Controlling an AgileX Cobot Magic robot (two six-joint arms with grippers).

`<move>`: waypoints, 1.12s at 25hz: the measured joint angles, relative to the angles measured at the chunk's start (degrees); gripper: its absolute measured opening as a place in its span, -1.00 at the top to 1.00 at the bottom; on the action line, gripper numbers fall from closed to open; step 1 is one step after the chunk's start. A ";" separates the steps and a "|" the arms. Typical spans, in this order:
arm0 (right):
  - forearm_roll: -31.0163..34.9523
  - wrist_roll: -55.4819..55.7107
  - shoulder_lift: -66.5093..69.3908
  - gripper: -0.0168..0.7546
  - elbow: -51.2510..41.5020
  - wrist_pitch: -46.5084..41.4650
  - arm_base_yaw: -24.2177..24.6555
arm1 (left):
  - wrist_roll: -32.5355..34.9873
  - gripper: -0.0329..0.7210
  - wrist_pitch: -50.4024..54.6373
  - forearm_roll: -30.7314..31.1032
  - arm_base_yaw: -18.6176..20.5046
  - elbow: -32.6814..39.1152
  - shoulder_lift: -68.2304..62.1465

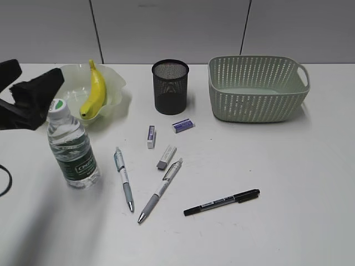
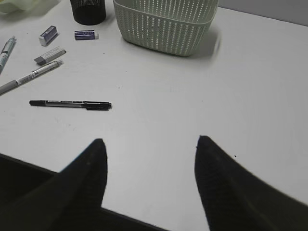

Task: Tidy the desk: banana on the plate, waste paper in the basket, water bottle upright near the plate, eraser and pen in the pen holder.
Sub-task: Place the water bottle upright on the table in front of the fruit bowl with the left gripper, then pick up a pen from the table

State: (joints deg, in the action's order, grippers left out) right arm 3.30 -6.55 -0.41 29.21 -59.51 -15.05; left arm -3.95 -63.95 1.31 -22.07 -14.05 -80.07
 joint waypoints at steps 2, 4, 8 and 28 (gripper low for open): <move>0.00 0.00 0.00 -0.25 0.00 0.00 0.00 | -0.02 -0.74 12.10 -3.24 0.00 -1.53 6.26; 0.00 0.00 0.00 -0.25 0.00 0.00 0.00 | -0.19 -0.68 31.26 -4.80 0.00 -5.38 14.20; 0.00 0.00 0.00 -0.25 0.00 0.00 0.00 | -0.19 -0.55 69.63 -4.37 0.00 -17.26 27.51; 0.26 0.00 0.07 -0.25 0.00 0.12 0.00 | -0.23 -0.44 129.93 -0.74 0.00 -18.94 70.05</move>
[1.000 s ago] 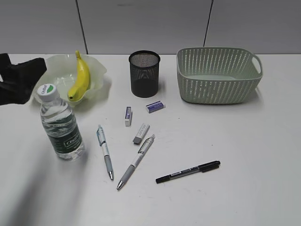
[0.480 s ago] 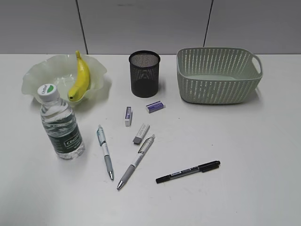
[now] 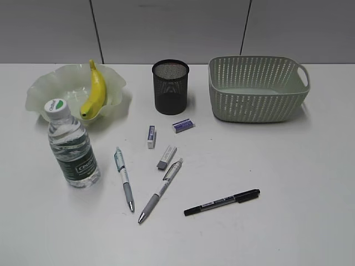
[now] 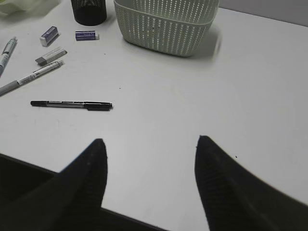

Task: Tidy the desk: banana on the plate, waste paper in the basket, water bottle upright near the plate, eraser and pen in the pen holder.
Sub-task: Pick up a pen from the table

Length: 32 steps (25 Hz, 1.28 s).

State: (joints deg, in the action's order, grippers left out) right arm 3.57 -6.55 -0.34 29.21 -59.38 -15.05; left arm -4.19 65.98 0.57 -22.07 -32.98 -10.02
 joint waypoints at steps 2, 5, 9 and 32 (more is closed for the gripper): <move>0.82 -0.49 1.36 -0.25 0.27 0.57 0.00 | 0.00 -0.44 -1.38 0.17 0.00 0.08 4.07; 4.11 -2.47 6.43 -0.25 1.66 3.04 0.00 | 0.12 -0.43 -4.00 0.62 0.00 1.57 8.18; 8.43 -3.03 18.78 -0.25 4.50 5.85 0.00 | 0.30 -0.38 -4.92 0.67 0.00 2.16 10.30; 12.93 20.73 95.39 -0.08 45.49 4.83 -21.36 | 0.46 -0.28 -5.18 0.83 0.00 2.16 10.30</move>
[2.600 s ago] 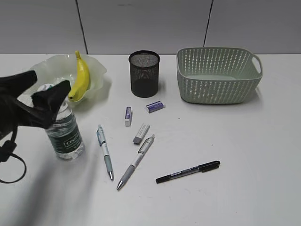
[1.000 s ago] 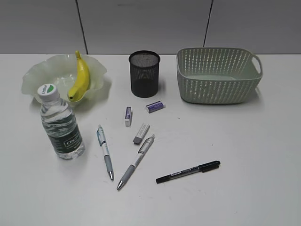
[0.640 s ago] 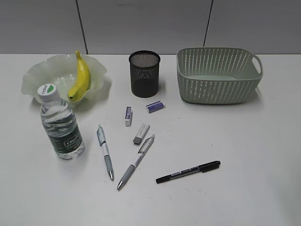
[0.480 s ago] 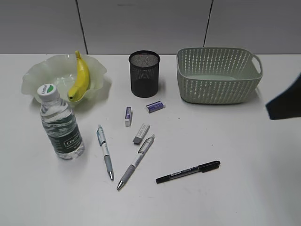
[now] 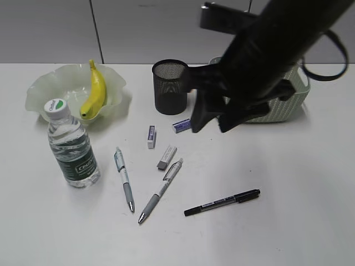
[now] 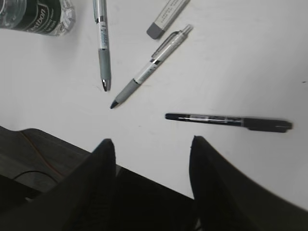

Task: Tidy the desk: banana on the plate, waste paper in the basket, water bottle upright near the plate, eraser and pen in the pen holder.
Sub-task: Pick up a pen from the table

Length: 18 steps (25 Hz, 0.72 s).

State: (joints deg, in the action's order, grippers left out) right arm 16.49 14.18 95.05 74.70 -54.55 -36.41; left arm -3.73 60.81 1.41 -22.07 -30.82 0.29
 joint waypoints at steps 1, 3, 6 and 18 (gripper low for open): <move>-0.06 3.15 2.72 -0.07 2.09 -1.18 -1.35 | 0.00 -0.28 0.00 0.00 0.00 0.00 0.00; -0.12 7.52 7.81 -0.06 7.24 -3.77 -3.60 | 0.00 -0.28 0.00 0.00 0.00 0.00 0.00; -0.23 11.69 15.89 -0.05 14.67 -8.33 -6.45 | 0.00 -0.28 0.00 0.00 0.00 0.00 0.00; -0.93 27.02 32.05 -0.05 21.59 -9.42 -7.42 | 0.00 -0.27 -0.11 0.00 0.00 0.00 0.06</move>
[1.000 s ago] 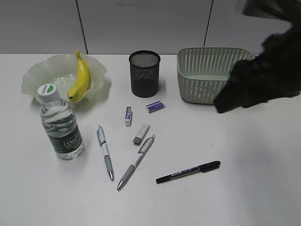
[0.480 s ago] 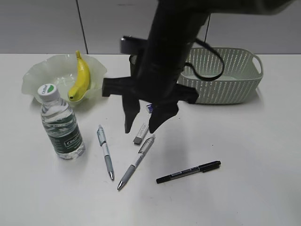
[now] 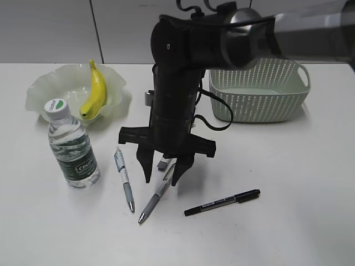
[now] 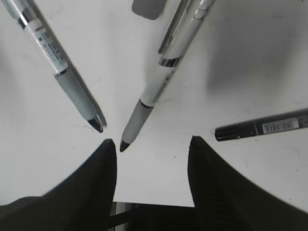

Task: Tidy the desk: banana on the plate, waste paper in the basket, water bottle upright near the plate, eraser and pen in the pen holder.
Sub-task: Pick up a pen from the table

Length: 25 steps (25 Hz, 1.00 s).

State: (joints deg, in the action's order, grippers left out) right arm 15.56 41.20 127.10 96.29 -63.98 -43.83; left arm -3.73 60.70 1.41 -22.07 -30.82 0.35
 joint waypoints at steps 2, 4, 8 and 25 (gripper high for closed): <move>-0.01 0.67 1.34 -0.05 0.07 1.62 0.00 | 0.00 -0.27 0.00 0.06 0.00 0.00 0.00; -0.06 1.29 2.55 -0.05 0.07 3.09 0.00 | 0.00 -0.27 -0.06 0.06 0.00 0.00 0.00; -0.84 2.50 4.87 -0.05 0.07 3.49 0.00 | 0.00 -0.27 -0.06 0.06 0.00 0.00 0.00; -10.34 2.69 5.03 0.68 4.29 -4.21 0.86 | 0.00 -0.26 -0.12 0.06 0.00 0.00 0.00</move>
State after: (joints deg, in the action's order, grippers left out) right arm 5.22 43.89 132.13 100.58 -68.19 -42.96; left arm -3.73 60.58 1.46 -22.07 -30.82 0.35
